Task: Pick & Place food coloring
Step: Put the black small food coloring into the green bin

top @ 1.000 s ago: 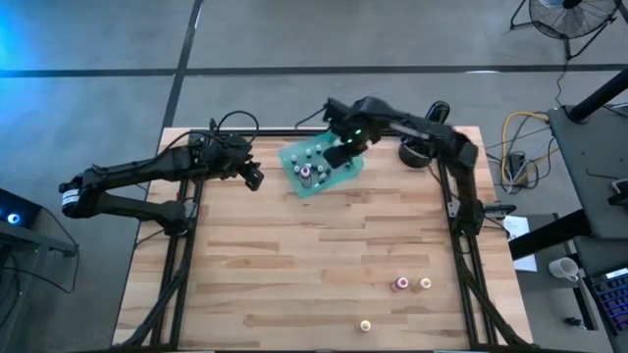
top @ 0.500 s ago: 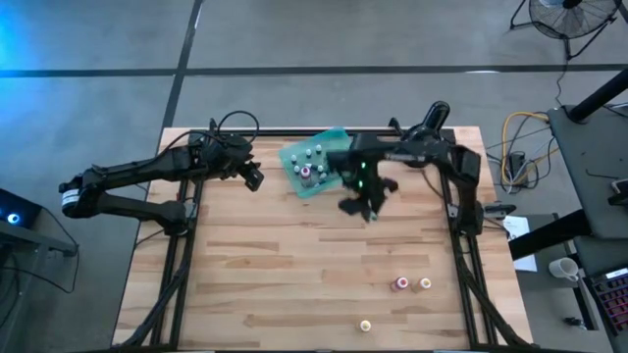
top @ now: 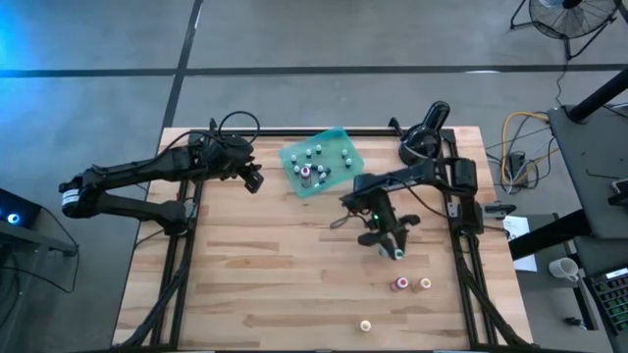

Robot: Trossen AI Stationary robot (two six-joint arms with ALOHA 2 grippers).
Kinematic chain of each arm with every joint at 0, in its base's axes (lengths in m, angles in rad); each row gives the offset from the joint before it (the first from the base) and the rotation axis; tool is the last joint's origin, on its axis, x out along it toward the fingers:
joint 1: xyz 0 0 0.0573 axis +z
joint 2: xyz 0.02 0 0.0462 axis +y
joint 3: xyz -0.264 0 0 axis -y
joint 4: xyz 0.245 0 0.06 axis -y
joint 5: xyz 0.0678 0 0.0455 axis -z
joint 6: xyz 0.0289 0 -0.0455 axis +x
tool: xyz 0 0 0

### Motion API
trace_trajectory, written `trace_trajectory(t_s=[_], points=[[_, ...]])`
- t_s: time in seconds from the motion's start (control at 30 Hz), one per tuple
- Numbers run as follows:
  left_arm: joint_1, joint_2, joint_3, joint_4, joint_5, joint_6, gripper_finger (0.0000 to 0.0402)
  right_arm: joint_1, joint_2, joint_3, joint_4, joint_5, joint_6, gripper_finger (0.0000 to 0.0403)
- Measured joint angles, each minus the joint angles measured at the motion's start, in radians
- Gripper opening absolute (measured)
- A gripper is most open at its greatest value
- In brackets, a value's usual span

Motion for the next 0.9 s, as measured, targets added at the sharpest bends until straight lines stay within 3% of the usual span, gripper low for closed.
trace_trajectory(t_s=[0.37,0.63,0.9], points=[[0.0,0.0,0.0,0.001,0.0,0.048,0.014,0.034,0.001,-0.223,0.009,-0.057,-0.004,0.0113],[0.0,0.0,0.0,0.026,0.0,0.059,0.014,0.034,0.001,-0.3,0.054,-0.083,-0.041,0.0114],[0.0,0.0,-0.001,0.027,0.0,0.059,0.014,0.034,0.0,-0.328,0.129,-0.097,0.022,0.0123]])
